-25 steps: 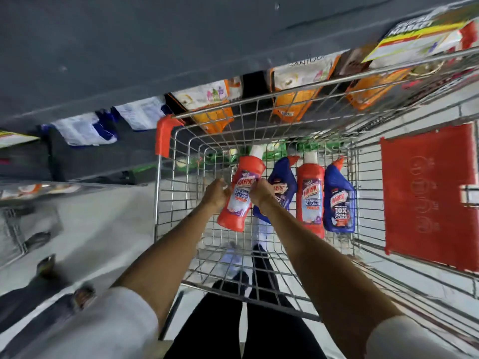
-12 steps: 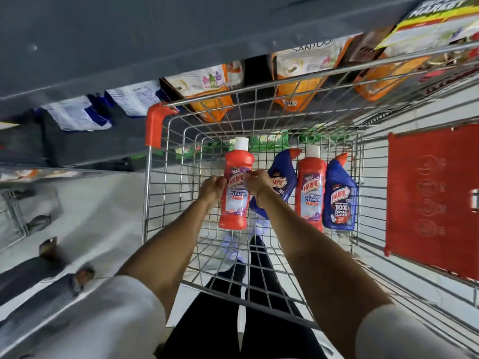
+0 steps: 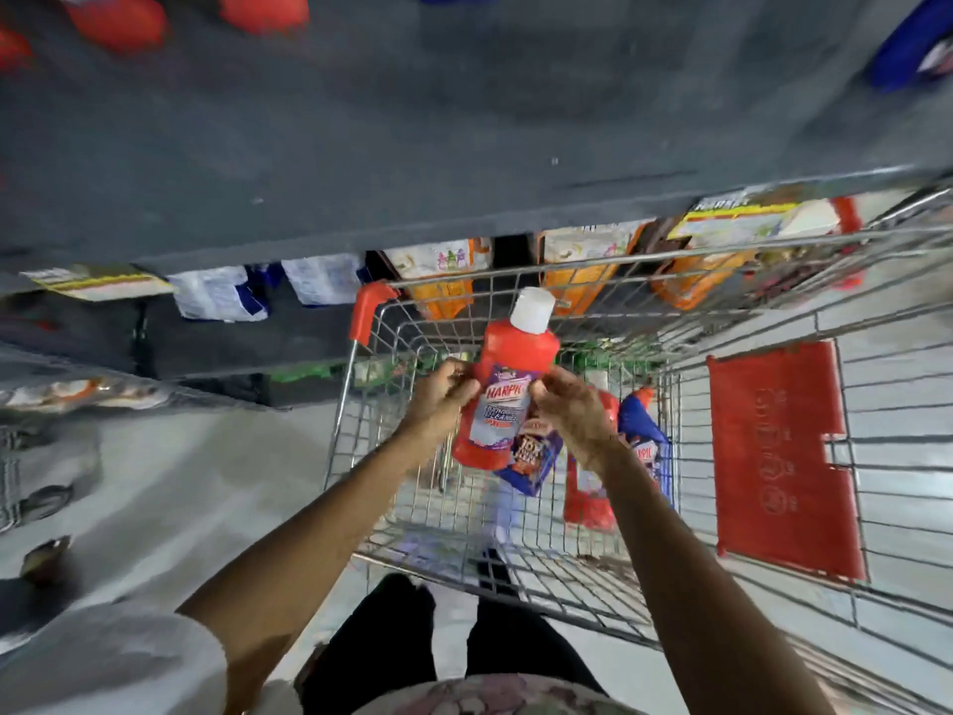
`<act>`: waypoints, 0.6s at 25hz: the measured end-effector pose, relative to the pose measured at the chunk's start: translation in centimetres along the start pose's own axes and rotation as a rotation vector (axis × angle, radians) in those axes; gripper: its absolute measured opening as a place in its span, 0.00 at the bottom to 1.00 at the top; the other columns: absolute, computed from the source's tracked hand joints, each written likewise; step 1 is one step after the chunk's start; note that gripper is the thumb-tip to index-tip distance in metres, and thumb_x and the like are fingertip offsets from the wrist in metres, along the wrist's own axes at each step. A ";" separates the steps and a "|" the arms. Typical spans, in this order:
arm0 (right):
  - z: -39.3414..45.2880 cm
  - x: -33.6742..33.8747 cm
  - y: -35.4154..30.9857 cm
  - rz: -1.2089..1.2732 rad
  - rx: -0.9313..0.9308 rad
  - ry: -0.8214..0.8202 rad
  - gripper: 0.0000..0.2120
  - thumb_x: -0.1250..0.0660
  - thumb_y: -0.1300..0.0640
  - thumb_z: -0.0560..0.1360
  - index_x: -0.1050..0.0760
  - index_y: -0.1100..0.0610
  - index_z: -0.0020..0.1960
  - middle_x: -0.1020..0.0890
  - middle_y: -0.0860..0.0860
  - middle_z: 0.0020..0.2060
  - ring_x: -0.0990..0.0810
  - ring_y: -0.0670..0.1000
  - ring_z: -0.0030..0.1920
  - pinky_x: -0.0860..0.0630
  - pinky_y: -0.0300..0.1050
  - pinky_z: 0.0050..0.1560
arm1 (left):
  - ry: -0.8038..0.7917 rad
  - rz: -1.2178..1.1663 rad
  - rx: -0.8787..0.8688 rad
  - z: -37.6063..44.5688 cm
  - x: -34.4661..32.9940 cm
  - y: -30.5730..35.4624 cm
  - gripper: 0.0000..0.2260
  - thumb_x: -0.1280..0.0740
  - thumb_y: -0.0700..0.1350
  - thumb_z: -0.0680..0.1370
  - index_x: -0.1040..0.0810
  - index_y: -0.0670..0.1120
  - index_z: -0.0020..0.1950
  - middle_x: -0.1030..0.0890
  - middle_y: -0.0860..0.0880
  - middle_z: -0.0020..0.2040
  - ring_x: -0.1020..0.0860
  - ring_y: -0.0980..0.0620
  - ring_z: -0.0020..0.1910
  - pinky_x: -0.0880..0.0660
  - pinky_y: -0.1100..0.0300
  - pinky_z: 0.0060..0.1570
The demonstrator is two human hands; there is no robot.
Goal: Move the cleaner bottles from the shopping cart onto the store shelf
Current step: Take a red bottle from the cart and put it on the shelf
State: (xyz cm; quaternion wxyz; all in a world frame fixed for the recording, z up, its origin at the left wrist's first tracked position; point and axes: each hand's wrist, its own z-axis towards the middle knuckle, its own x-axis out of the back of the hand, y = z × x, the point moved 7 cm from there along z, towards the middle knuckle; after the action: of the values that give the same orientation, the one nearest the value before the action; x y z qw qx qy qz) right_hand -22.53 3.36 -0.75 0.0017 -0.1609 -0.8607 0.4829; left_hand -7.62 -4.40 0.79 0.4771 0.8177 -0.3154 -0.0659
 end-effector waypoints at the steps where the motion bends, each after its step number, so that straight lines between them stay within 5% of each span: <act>1: -0.6 0.3 -2.3 0.016 0.091 0.024 0.07 0.34 0.60 0.73 0.21 0.53 0.49 0.19 0.56 0.45 0.21 0.53 0.46 0.21 0.49 0.49 | -0.003 -0.032 -0.073 -1.0 0.4 2.4 0.17 0.34 0.50 0.74 0.27 0.41 0.57 0.19 0.45 0.51 0.19 0.51 0.51 0.23 0.59 0.49; 3: -1.4 -0.1 -7.8 0.039 0.260 0.011 0.08 0.36 0.64 0.75 0.22 0.55 0.50 0.16 0.48 0.44 0.18 0.49 0.46 0.20 0.44 0.45 | -0.013 -0.054 -0.215 -2.6 1.7 7.4 0.20 0.34 0.55 0.71 0.26 0.44 0.57 0.19 0.48 0.50 0.19 0.58 0.48 0.22 0.62 0.49; 8: -4.6 -3.4 -21.1 0.000 0.602 -0.006 0.08 0.33 0.54 0.72 0.23 0.51 0.50 0.15 0.42 0.44 0.19 0.43 0.47 0.21 0.37 0.46 | 0.018 -0.117 -0.494 -5.6 7.1 18.6 0.04 0.37 0.41 0.78 0.26 0.49 0.50 0.19 0.48 0.48 0.21 0.59 0.44 0.23 0.62 0.46; 12: -5.1 -8.9 -27.8 -0.028 0.701 -0.055 0.23 0.28 0.41 0.65 0.23 0.52 0.55 0.15 0.44 0.46 0.18 0.46 0.47 0.21 0.41 0.43 | 0.078 -0.153 -0.620 -7.5 13.2 23.4 0.05 0.38 0.40 0.78 0.25 0.49 0.48 0.19 0.53 0.45 0.22 0.64 0.42 0.24 0.65 0.47; 15: -3.9 -14.1 -30.7 -0.045 0.739 -0.090 0.25 0.27 0.40 0.64 0.24 0.52 0.56 0.15 0.43 0.46 0.18 0.46 0.45 0.21 0.40 0.40 | 0.141 -0.189 -0.673 -8.3 18.7 24.7 0.08 0.38 0.39 0.78 0.25 0.52 0.46 0.19 0.52 0.44 0.22 0.58 0.43 0.24 0.59 0.50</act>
State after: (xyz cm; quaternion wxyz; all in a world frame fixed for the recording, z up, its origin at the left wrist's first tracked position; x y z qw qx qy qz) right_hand -17.02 -12.08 29.03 0.0326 -0.1093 -0.6307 0.7676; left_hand -0.56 -17.68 29.13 0.7322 0.6427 -0.1651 -0.1534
